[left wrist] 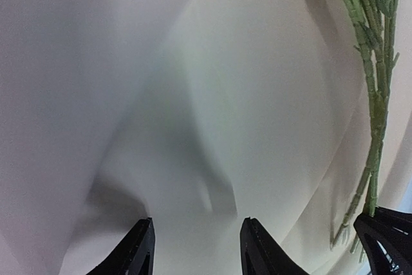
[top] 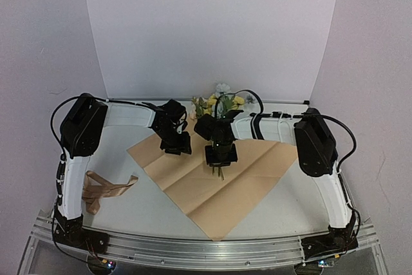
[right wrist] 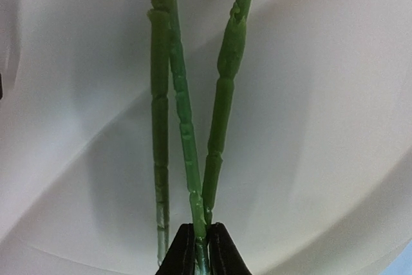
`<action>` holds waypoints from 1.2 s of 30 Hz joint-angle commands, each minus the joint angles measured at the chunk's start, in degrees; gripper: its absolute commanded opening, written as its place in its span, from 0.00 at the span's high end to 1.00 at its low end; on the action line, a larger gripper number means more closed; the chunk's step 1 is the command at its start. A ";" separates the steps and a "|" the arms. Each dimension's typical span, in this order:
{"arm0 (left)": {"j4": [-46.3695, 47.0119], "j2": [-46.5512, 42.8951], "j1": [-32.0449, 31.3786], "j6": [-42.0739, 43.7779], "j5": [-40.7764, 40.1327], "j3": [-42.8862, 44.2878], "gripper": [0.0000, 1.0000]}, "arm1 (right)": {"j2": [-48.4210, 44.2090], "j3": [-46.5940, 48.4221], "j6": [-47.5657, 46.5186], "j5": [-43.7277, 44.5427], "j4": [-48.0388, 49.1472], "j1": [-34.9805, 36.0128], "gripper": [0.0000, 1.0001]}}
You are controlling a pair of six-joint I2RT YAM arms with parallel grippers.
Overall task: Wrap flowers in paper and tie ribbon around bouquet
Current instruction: Adjust the fake flower on the flattened wrapping paper.
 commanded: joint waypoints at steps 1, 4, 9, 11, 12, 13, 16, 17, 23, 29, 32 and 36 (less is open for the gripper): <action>0.81 -1.55 0.38 -0.82 0.19 -1.86 0.53 | 1.31 2.27 1.88 0.92 0.61 -0.51 0.87; 1.19 -2.26 0.41 -1.07 0.03 -2.92 0.53 | 1.08 1.54 2.38 1.06 0.68 -0.66 0.82; 1.62 -3.09 0.38 -1.41 -0.56 -4.60 0.53 | -0.74 0.21 2.12 0.92 1.36 -0.66 0.61; 1.64 -3.10 0.34 -1.43 -0.76 -4.71 0.53 | -2.67 -0.18 1.39 1.46 1.85 -0.64 0.58; 1.62 -3.05 0.37 -1.47 -0.88 -4.71 0.53 | -3.70 -0.29 0.87 1.67 1.89 -0.67 0.57; 1.52 -2.95 0.41 -1.46 -0.94 -4.65 0.53 | -4.54 -0.56 0.34 1.82 1.93 -0.68 0.56; 1.29 -2.72 0.47 -1.37 -1.13 -4.50 0.53 | -7.61 -3.40 -0.84 1.28 3.29 -0.66 0.57; 1.29 -2.74 0.47 -1.34 -1.20 -4.52 0.53 | -8.72 -4.91 -1.24 0.80 4.18 -0.67 0.59; 1.10 -2.50 0.56 -1.34 -1.09 -4.35 0.53 | -6.13 -4.99 -3.56 -0.48 6.11 -0.67 0.72; 0.57 -2.13 0.56 -1.18 -0.96 -3.57 0.53 | -0.96 -1.73 -5.03 -0.24 6.21 -0.70 0.73; 0.17 -1.88 0.56 -1.08 -0.96 -2.97 0.53 | 0.38 -0.58 -5.65 0.45 6.16 -0.68 0.75; -0.02 -1.73 0.56 -1.02 -0.96 -2.60 0.53 | 0.57 0.30 -6.30 1.63 6.11 -0.73 0.79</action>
